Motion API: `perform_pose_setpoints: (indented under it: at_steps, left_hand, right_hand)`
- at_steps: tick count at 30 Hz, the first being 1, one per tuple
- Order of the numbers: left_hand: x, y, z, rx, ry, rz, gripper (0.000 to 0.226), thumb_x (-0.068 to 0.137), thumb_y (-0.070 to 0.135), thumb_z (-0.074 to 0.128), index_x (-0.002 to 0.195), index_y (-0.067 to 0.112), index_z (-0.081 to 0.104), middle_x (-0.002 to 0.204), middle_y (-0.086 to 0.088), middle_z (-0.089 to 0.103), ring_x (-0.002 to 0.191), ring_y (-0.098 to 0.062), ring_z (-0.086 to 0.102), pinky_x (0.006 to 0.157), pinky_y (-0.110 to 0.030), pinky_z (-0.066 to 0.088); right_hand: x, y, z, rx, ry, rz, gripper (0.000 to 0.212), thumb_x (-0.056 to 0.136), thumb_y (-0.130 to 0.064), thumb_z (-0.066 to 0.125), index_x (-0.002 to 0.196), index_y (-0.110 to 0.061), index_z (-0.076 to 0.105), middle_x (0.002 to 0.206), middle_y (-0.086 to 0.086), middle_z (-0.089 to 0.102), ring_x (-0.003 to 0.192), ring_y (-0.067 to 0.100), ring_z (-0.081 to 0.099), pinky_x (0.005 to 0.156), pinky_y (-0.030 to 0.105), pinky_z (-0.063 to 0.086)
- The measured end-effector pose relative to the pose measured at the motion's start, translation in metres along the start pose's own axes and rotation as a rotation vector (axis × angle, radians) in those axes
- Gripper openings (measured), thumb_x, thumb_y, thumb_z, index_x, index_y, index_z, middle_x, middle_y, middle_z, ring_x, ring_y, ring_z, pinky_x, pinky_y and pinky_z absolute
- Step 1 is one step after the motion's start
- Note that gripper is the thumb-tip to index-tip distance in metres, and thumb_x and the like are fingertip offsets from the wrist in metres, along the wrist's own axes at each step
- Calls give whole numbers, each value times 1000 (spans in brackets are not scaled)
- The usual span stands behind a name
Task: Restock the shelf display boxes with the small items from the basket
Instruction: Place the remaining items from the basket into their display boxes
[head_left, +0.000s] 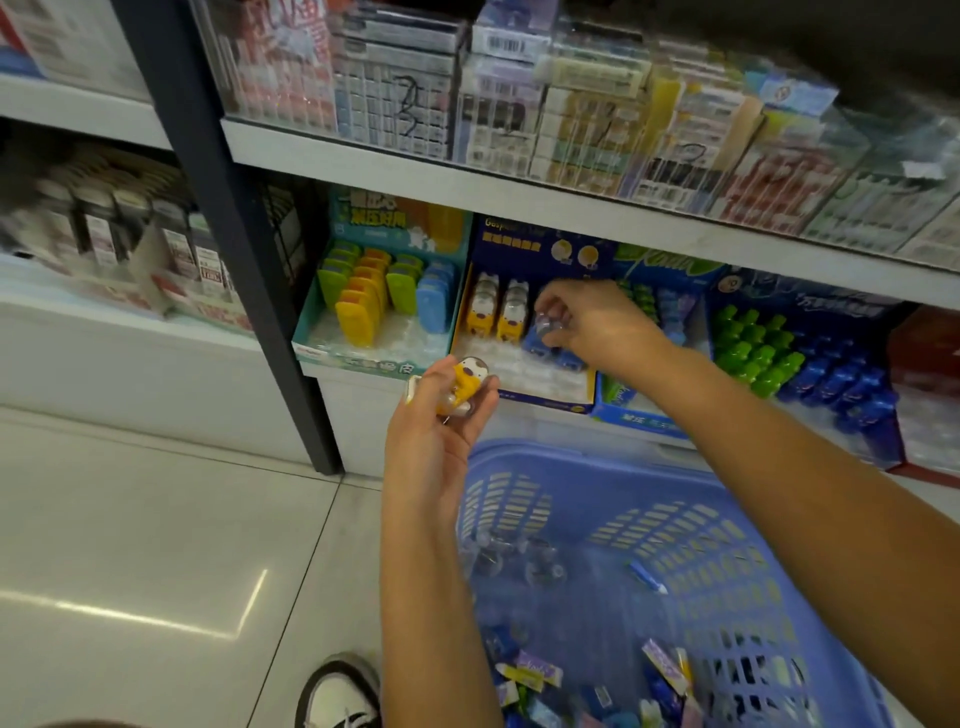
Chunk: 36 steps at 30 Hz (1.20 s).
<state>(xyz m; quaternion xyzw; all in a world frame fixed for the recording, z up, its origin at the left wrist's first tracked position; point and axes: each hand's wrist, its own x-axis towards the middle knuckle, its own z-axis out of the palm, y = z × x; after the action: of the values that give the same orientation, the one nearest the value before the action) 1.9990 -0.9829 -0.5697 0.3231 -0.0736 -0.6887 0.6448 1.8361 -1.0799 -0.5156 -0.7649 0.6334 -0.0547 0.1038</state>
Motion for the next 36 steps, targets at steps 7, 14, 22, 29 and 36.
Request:
perform_pose_setpoints:
  at_steps: [7,14,22,29,36]
  left_hand:
    - [2,-4,1,0,-10,8,16,93,12,55,104,3,62,99,-17,68,95,-30,70,71,-27,58]
    - [3,-9,1,56,-81,-29,21,94,11,52,112,2,59,103,-16,68,94,-28,70,75,-28,58]
    - [-4,-17,4,85,-150,-48,31,86,15,60,114,2,61,102,-14,72,100,-31,68,76,-27,58]
    - [-5,-17,4,146,-149,61,26,81,16,64,106,9,63,97,-7,74,93,-19,70,74,-22,56]
    - [3,-19,0,170,68,39,27,98,29,48,99,6,62,93,-14,72,86,-25,72,69,-25,59]
  right_hand:
    - [0,7,8,17,80,-9,26,84,-11,68,110,-7,67,115,12,63,104,25,59,92,33,46]
    - [-2,8,22,169,190,37,24,91,-21,60,105,-2,63,117,12,52,95,16,51,84,28,45]
    - [-46,2,35,180,337,-95,42,92,-28,58,133,-21,51,134,5,41,114,16,44,100,27,40]
    - [-60,-16,20,1128,-30,87,15,78,-21,74,93,-18,73,84,-1,75,75,9,67,73,19,56]
    - [-10,-5,14,642,344,46,15,75,-18,78,83,-18,65,77,-8,64,70,4,58,65,14,50]
